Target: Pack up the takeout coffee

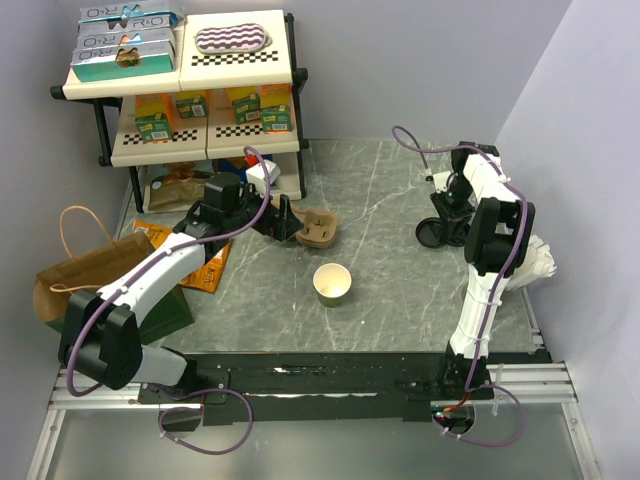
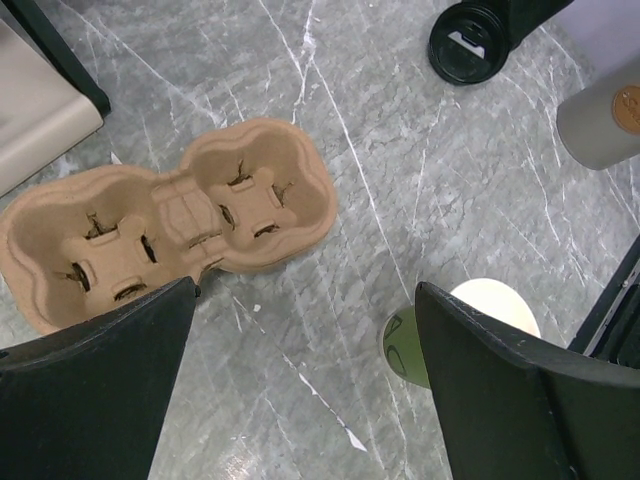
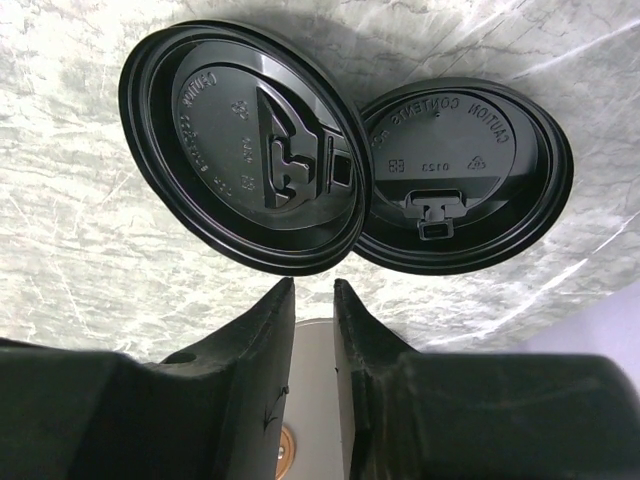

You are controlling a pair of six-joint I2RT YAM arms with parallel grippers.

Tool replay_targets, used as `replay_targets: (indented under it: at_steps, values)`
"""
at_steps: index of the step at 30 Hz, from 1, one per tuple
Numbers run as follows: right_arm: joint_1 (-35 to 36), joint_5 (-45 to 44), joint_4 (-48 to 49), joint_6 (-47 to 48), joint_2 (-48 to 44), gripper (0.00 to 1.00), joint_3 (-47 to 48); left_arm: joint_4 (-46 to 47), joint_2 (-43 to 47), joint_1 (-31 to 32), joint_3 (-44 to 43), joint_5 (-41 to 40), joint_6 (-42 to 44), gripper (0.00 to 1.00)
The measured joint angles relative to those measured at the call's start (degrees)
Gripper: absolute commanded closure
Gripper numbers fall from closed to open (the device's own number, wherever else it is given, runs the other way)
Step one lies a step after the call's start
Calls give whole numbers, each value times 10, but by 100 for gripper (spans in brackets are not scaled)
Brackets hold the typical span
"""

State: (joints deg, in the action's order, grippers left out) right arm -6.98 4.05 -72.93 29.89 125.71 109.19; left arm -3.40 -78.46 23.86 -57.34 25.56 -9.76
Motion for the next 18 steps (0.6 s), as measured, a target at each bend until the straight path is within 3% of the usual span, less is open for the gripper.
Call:
replay_targets:
  at_steps: [14, 18]
  values:
    - [3, 2, -13, -11, 4, 70, 14, 5, 3, 0, 5, -2, 0, 3]
    - [5, 2, -13, -15, 10, 76, 15, 5, 3, 0, 5, -2, 0, 3]
